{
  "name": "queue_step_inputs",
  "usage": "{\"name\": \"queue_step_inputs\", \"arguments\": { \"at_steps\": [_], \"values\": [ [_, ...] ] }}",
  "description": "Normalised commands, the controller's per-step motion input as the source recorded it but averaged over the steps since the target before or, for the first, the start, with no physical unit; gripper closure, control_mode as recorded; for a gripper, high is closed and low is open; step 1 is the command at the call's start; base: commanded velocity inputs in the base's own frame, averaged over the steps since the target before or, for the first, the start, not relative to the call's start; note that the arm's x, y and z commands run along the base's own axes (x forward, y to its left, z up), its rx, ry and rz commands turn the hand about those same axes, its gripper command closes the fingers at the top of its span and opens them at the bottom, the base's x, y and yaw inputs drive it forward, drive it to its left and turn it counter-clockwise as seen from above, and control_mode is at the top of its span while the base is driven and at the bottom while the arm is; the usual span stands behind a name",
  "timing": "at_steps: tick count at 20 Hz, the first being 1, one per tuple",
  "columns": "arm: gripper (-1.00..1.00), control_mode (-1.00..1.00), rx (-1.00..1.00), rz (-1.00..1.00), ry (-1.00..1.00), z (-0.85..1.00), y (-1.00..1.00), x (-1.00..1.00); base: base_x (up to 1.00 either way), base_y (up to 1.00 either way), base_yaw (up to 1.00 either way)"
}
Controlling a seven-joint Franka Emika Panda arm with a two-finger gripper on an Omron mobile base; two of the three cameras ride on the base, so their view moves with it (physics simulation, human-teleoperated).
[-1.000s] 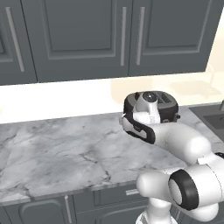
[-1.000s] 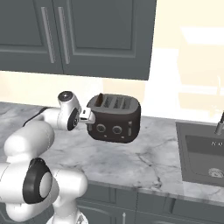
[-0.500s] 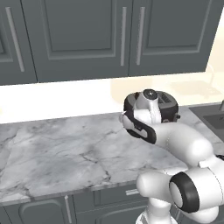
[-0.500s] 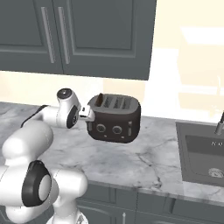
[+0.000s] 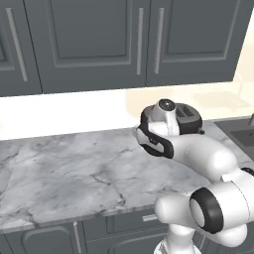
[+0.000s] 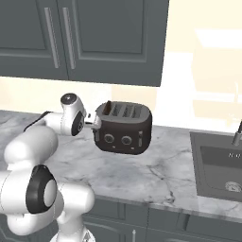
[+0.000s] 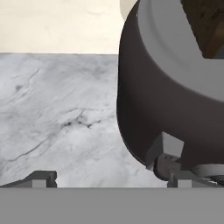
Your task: Start the toaster. Once the lever pops up, take the bread to the plate on the dining counter.
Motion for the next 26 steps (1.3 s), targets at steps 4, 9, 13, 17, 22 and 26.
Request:
{"name": "queue_step_inputs", "arguments": {
  "at_steps": [4, 9, 13, 17, 22, 26],
  "values": [
    [-1.0, -1.0, 0.0, 0.0, 0.0, 0.0, 0.01, 0.06, 0.0, 0.0, 0.0],
    [-1.0, -1.0, 0.0, 0.0, 0.0, 0.0, 0.0, 0.0, 0.0, 0.0, 0.0],
    [-1.0, -1.0, 0.0, 0.0, 0.0, -0.03, 0.0, 0.0, 0.0, 0.0, 0.0],
    [-1.0, -1.0, 0.0, 0.0, 0.0, -0.07, 0.0, 0.0, 0.0, 0.0, 0.0],
    [-1.0, -1.0, 0.0, 0.0, 0.0, -0.13, 0.0, 0.0, 0.0, 0.0, 0.0],
    [-1.0, -1.0, 0.0, 0.0, 0.0, -0.13, 0.01, 0.0, 0.0, 0.0, 0.0]
  ]
}}
